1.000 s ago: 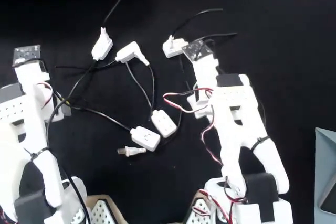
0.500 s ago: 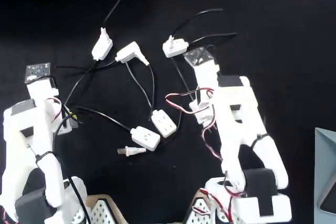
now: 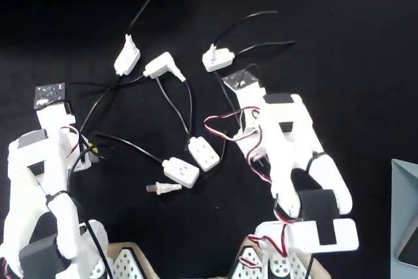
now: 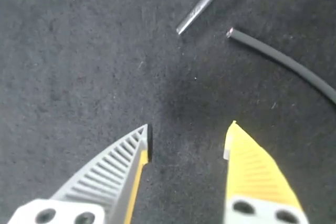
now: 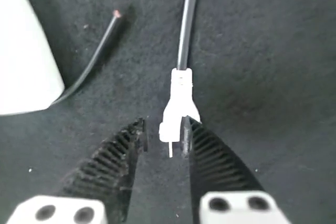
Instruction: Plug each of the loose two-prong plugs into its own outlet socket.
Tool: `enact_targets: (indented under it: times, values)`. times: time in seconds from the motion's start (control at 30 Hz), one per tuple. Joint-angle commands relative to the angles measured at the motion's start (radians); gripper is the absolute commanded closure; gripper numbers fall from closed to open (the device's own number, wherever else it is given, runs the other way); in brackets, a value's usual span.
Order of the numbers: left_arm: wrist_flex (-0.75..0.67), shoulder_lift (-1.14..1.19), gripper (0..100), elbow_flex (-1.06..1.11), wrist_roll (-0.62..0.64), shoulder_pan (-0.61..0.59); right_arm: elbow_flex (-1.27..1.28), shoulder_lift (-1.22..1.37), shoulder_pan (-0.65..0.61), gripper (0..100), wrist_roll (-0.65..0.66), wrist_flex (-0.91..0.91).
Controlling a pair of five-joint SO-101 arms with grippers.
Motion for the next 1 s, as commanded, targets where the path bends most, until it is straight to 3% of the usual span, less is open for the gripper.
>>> enact_targets:
  times: [0.0,0.4,0.53,0.67,0.97]
  values:
    - [-0.012,-0.026,77,-0.004,0.005,0.012,0.015,0.039,0.041,89.2,0.006,-0.061]
    - [-0.012,-0.026,77,-0.004,0.003,0.012,-0.012,0.071,0.084,89.6,0.052,-0.068]
    - [-0.012,-0.025,77,-0.004,0.003,0.012,-0.018,0.065,0.086,99.0,0.084,-0.074]
    - [-0.012,-0.023,77,-0.004,0.003,0.012,-0.016,0.048,0.103,98.7,0.157,-0.063]
    - [-0.002,-0.041,77,-0.058,-0.002,0.062,-0.010,-0.317,0.104,98.7,0.146,0.110]
